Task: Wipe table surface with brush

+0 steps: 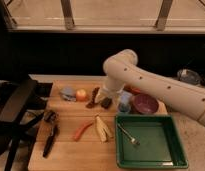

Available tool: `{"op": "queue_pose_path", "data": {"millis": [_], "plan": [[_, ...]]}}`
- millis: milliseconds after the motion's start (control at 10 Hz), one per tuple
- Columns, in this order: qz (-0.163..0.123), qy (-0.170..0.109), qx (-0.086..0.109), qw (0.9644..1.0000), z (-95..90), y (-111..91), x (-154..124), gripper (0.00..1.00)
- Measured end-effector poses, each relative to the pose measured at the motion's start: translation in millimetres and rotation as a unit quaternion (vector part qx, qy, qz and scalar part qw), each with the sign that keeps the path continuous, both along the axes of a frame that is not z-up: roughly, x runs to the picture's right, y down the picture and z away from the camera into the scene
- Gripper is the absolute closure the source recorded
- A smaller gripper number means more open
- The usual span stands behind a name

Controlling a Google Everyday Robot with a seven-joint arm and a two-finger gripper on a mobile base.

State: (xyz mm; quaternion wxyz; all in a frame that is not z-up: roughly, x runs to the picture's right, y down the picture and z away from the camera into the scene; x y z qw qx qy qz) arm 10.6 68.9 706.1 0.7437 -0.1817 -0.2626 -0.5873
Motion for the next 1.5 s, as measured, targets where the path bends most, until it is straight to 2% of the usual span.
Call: {"op": "queue_pose_path", "data": {"millis": [100, 400, 600, 800, 1200, 1400, 1500], "plan": [[-0.021, -0.016, 0.007, 0.9996, 6.8, 2, -32, 0.35], [-0.059, -0.058, 0.013, 0.9965, 24.8, 12, -92, 0.35], [-0.069, -0.099, -0.003, 0.9927, 41.3, 24, -128, 0.35], [-0.069, -0.119, -0.018, 0.9904, 49.5, 33, -140, 0.35], [-0.076, -0.118, -0.019, 0.9899, 49.6, 34, -141, 0.35], [-0.110, -0.137, -0.022, 0.9842, 50.7, 41, -155, 0.35], [-0.128, -0.150, -0.026, 0.9799, 52.7, 48, -173, 0.35]]}}
